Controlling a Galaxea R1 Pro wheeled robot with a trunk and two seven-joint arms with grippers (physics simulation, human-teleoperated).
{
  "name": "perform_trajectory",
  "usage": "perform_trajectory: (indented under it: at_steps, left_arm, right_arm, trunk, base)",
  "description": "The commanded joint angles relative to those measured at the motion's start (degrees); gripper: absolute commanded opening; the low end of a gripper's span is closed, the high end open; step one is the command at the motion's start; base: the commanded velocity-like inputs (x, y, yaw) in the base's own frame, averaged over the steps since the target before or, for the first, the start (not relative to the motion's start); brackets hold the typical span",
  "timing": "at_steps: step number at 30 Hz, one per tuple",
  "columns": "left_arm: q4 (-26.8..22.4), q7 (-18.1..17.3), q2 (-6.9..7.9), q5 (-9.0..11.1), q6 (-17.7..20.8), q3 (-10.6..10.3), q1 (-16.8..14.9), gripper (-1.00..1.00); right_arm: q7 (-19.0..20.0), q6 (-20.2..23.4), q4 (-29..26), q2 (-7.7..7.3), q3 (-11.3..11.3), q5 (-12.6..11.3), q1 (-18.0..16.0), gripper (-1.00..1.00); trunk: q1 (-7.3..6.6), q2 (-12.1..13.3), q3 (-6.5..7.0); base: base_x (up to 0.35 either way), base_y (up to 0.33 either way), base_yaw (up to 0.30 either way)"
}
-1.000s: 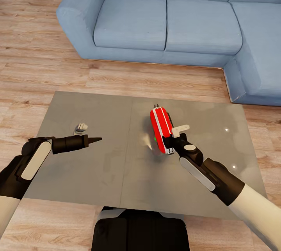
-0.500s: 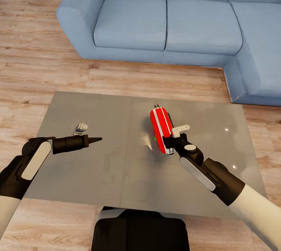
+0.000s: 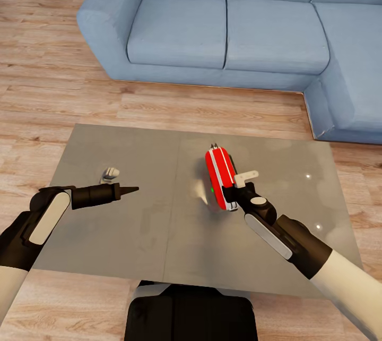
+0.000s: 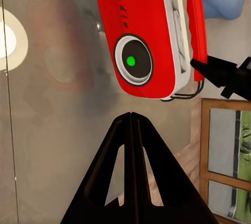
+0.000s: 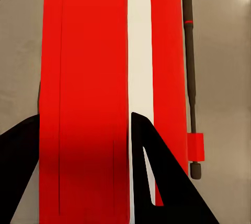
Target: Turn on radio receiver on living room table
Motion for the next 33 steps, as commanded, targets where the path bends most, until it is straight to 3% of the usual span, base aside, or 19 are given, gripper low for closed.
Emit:
perform_trajectory:
  at_steps: [1, 11, 12, 33]
  left_arm:
    - [0.0, 0.0, 0.0, 0.0, 0.0, 0.0, 0.0, -1.0]
    - [0.0, 0.0, 0.0, 0.0, 0.0, 0.0, 0.0, -1.0]
    - [0.0, 0.0, 0.0, 0.0, 0.0, 0.0, 0.0, -1.0]
    - [0.5, 0.0, 0.0, -0.1, 0.0, 0.0, 0.0, -1.0]
  right_arm:
    - [0.0, 0.0, 0.1, 0.03, 0.0, 0.3, 0.0, -1.0]
    - [1.5, -1.2, 0.8, 0.01, 0.0, 0.4, 0.0, -1.0]
    - [1.5, -1.3, 0.9, 0.0, 0.0, 0.4, 0.0, 1.0]
    - [1.7, -1.1, 0.9, -0.3, -0.1, 0.6, 0.0, 1.0]
  trunk:
    - [0.0, 0.0, 0.0]
    - [0.0, 0.0, 0.0]
    - [0.0, 0.0, 0.0]
    - [0.0, 0.0, 0.0]
  base:
    - [0.0, 0.0, 0.0]
    - [0.0, 0.0, 0.0]
    - [0.0, 0.0, 0.0]
    - [0.0, 0.0, 0.0]
